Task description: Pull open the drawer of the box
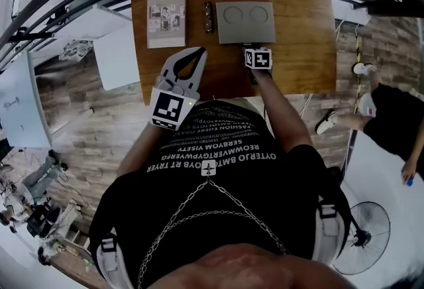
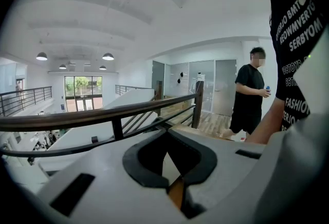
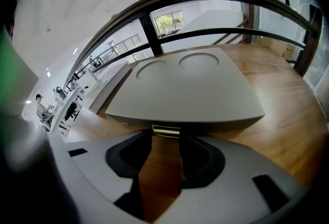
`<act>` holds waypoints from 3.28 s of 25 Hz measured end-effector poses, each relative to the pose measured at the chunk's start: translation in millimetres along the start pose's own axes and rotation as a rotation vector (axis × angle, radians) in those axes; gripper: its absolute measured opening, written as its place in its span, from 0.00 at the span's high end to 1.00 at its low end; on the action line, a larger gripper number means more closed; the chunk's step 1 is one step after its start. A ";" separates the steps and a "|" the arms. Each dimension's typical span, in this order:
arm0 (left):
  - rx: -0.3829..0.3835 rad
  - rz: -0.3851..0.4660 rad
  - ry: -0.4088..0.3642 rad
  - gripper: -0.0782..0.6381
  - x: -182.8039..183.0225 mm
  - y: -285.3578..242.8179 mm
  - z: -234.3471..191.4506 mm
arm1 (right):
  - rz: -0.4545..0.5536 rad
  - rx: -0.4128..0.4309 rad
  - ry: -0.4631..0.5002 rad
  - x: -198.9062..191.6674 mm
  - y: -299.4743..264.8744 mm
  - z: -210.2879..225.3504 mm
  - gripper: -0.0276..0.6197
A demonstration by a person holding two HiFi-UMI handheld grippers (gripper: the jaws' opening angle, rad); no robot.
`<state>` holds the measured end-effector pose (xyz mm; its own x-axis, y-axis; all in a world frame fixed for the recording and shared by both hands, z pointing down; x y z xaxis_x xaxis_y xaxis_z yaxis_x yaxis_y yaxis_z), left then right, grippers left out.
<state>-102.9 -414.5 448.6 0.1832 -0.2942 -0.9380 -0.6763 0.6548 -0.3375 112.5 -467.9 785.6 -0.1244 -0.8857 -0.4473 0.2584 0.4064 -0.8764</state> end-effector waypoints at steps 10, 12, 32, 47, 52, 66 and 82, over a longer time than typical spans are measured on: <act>-0.007 -0.003 0.002 0.88 -1.5 4.4 6.8 | -0.005 -0.012 0.001 -7.1 5.1 -0.2 0.71; -0.006 0.002 0.002 0.88 -2.6 5.7 5.7 | -0.011 -0.012 0.002 -9.9 4.3 -1.7 0.71; -0.010 0.031 -0.009 0.88 -7.6 17.2 26.7 | -0.040 0.005 0.011 -41.9 16.4 -5.3 0.71; -0.013 0.045 -0.015 0.88 -1.7 29.5 43.2 | -0.043 0.014 0.022 -56.1 27.6 -8.0 0.71; -0.010 0.053 -0.004 0.88 -0.6 34.9 47.6 | -0.047 0.021 0.020 -60.0 31.1 -9.4 0.71; -0.018 0.068 -0.018 0.88 -0.2 39.5 70.7 | -0.067 0.038 0.044 -82.3 41.5 -11.7 0.71; 0.005 0.079 -0.026 0.88 0.6 45.3 94.6 | -0.090 0.076 0.072 -108.0 49.5 -12.4 0.71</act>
<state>-65.9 -319.3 425.3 0.1477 -0.2230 -0.9636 -0.6861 0.6786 -0.2623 126.8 -349.3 788.4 -0.2180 -0.8982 -0.3817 0.3148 0.3055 -0.8987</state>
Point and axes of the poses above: the fingertips, and each gripper's own axes: y backward along the fingers, z to its right, x out of its top, the point moved 6 cm from there along y, backward along the fingers, and after that the axes turned 5 degrees about -x, right-handed, at the moved point
